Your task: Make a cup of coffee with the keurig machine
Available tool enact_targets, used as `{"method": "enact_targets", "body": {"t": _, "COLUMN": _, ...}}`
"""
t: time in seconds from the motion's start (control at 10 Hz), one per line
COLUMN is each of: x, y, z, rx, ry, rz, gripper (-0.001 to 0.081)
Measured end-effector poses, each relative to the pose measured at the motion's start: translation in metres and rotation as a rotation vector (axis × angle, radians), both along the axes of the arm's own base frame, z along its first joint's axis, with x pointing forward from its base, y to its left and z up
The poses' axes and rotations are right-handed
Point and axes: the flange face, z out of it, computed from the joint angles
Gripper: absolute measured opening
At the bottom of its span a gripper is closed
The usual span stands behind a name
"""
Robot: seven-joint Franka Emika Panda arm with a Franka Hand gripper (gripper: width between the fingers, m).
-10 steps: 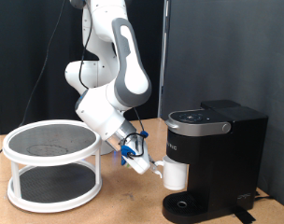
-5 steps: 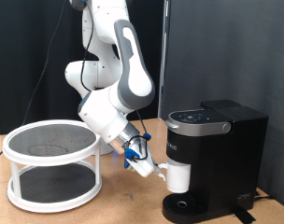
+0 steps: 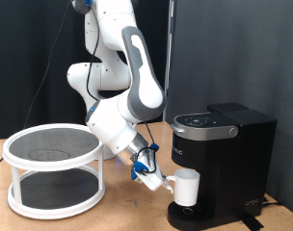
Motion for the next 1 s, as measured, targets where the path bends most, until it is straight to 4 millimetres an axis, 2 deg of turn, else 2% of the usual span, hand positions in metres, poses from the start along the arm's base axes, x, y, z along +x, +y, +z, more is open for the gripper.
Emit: {"method": "enact_targets", "body": {"t": 1.0, "x": -0.001, "y": 0.009, "z": -0.028, "rx": -0.007, "ry": 0.013, "rz": 0.005, "gripper": 0.0001}}
